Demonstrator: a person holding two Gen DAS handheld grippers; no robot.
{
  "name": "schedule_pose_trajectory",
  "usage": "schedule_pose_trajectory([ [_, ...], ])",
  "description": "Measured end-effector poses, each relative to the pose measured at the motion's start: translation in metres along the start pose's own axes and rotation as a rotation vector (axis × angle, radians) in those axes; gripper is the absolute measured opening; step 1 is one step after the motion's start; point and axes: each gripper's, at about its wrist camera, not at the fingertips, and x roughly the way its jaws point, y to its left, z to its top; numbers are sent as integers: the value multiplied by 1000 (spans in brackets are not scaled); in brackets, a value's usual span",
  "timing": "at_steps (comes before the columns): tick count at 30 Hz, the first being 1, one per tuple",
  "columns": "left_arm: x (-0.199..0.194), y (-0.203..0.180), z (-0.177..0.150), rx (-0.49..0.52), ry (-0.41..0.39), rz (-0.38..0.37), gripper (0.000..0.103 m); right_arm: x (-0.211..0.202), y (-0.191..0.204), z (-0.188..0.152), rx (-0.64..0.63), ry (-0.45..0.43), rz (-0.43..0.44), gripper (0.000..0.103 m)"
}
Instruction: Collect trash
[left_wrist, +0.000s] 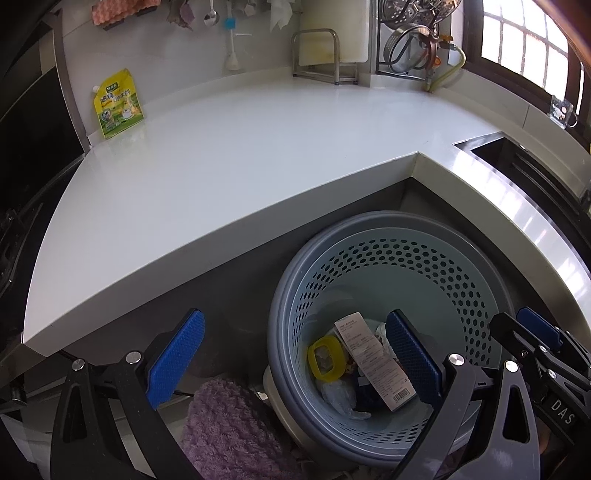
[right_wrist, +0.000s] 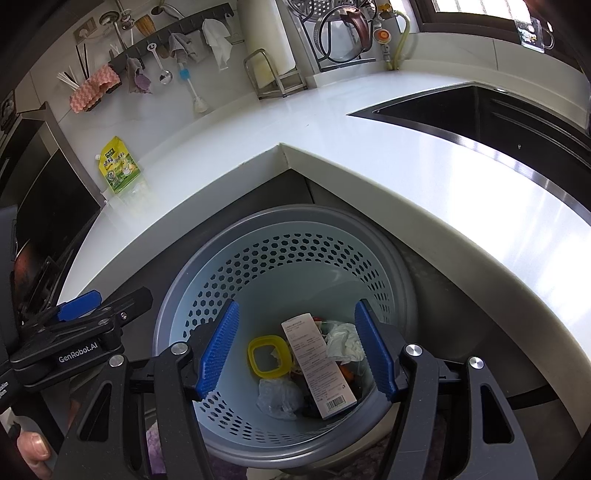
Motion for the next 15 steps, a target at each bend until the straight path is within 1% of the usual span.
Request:
schedule_pose_trajectory([
  [15, 0, 1, 0, -3, 0, -6, 97, 0, 0, -1, 2, 0, 0, 62],
])
